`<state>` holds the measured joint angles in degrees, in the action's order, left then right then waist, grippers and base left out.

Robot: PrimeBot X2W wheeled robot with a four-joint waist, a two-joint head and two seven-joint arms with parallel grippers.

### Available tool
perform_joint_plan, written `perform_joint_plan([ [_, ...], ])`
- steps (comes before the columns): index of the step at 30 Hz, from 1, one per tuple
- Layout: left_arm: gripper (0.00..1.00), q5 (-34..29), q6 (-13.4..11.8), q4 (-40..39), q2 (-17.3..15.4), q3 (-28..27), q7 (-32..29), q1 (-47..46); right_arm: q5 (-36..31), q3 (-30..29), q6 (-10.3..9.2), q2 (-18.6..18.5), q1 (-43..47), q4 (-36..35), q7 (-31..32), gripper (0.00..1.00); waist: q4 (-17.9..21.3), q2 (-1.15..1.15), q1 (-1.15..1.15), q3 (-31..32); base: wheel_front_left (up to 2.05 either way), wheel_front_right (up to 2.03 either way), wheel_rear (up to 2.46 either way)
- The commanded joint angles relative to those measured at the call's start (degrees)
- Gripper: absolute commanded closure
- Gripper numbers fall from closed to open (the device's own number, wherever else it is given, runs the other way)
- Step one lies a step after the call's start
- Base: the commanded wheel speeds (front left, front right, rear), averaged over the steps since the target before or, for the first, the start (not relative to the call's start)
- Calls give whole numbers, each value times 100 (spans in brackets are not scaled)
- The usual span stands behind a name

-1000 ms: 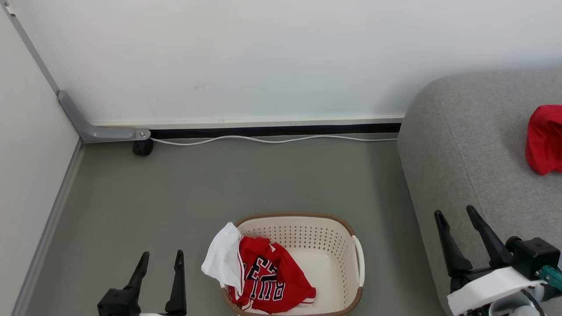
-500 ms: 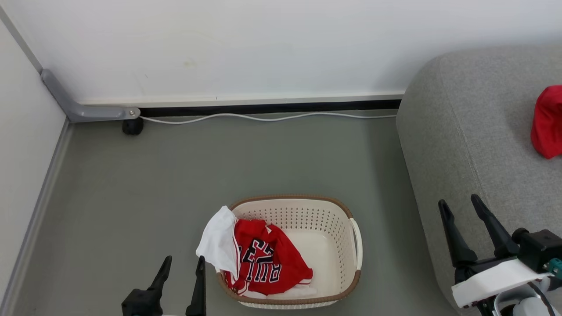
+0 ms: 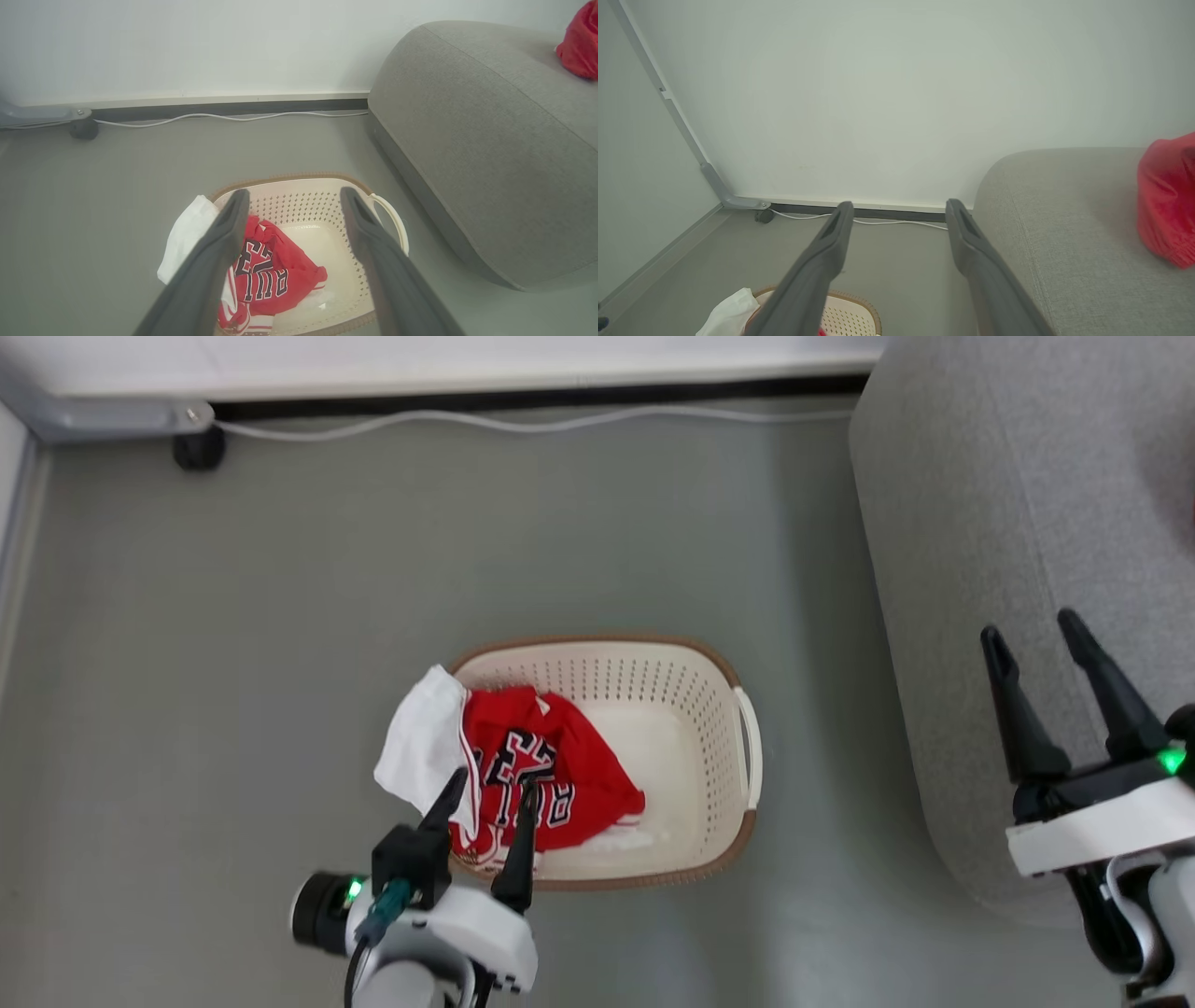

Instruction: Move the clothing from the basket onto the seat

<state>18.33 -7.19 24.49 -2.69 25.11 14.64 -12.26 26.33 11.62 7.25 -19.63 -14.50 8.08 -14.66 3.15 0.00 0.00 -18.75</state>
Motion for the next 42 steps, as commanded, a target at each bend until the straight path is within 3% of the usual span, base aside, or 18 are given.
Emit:
perform_joint_plan([
  [1,0,54,-53,-75,-19,-124,36,-223,48,89,24,-140,-100,-179,-34,0,114,0,0,-396,0,0,0],
  [11,0,298,-377,923,-19,462,36,-1711,339,193,24,-367,-658,-468,-34,0,427,0,0,-1598,0,0,0],
  [21,0,273,-508,2845,-19,662,35,-3037,466,291,24,-348,-1042,-567,-34,0,620,0,0,-2310,0,0,0],
  [27,0,395,-844,3939,-19,808,-211,-3747,520,301,24,-304,-1187,-587,-34,0,715,0,0,-2608,0,0,0],
  [42,0,465,-1426,4733,-19,1380,-1084,-4292,676,274,24,-128,-1280,-523,-34,0,872,0,0,-2906,0,0,0],
])
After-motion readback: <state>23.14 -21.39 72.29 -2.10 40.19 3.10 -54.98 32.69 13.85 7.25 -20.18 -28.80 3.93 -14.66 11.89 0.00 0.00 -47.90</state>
